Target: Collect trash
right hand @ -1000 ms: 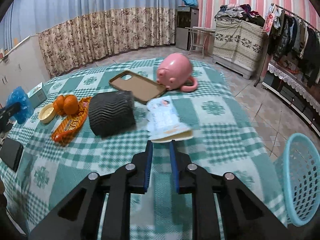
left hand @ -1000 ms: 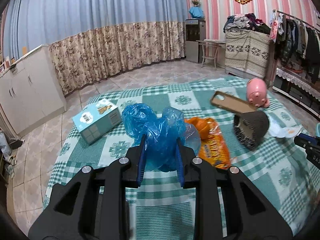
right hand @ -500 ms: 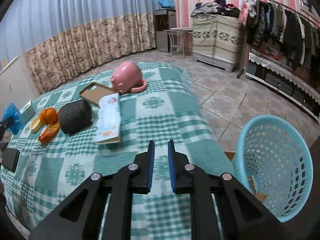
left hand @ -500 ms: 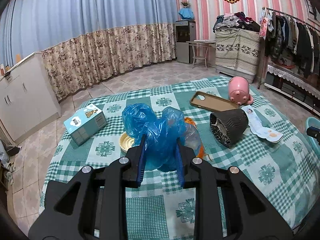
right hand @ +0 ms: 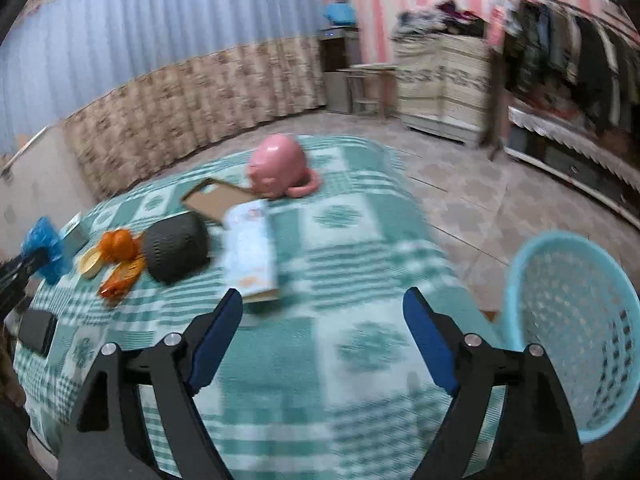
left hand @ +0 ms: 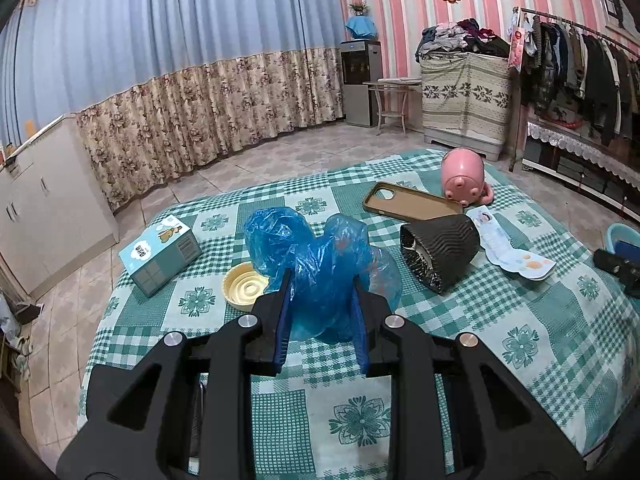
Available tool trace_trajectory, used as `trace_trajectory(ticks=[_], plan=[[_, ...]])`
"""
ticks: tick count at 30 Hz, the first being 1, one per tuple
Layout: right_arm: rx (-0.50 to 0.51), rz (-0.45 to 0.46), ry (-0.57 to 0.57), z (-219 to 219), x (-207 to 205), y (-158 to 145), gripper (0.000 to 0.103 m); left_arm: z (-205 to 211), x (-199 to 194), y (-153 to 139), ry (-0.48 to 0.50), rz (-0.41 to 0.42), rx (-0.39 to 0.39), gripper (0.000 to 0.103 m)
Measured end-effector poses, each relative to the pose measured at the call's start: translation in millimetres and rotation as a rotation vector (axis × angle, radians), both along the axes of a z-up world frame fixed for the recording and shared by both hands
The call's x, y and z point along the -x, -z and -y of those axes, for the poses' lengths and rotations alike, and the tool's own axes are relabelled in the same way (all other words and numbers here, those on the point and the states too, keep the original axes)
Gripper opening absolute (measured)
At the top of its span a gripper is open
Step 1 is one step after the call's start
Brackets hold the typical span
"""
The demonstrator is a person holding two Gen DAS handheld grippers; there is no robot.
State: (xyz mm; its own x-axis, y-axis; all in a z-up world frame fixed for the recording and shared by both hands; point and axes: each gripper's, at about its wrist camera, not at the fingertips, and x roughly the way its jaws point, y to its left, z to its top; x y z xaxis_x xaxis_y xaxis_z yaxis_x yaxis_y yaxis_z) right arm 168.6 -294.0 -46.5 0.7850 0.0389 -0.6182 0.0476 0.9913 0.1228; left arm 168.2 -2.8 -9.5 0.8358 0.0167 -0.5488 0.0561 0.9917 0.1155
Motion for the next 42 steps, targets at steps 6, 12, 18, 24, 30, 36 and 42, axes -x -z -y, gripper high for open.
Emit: trace_trajectory(ticks=[6, 12, 18, 24, 30, 36, 42], plan=[[0.055, -0.053, -0.097, -44, -36, 21, 0.082, -8, -6, 3, -0.009, -0.001, -0.002, 0.024], [0.060, -0.077, -0.123, -54, -55, 36, 0.080, -22, -20, 11, -0.026, -0.019, 0.012, 0.024], [0.068, -0.098, -0.144, -56, -61, 43, 0.051, -22, -23, 15, -0.017, -0.014, 0.013, 0.024], [0.131, -0.052, -0.147, -56, -46, 28, 0.051, -19, -21, 13, -0.017, -0.011, 0.008, 0.024], [0.116, 0.008, -0.088, -26, -16, 2, 0.051, -9, -13, -4, -0.008, 0.022, 0.015, 0.024], [0.099, 0.076, 0.004, 21, 31, -28, 0.050, 26, 2, -28, 0.059, 0.072, 0.021, 0.024], [0.073, 0.132, 0.145, 79, 79, -51, 0.050, 82, 16, -44, 0.158, 0.100, 0.051, 0.024]])
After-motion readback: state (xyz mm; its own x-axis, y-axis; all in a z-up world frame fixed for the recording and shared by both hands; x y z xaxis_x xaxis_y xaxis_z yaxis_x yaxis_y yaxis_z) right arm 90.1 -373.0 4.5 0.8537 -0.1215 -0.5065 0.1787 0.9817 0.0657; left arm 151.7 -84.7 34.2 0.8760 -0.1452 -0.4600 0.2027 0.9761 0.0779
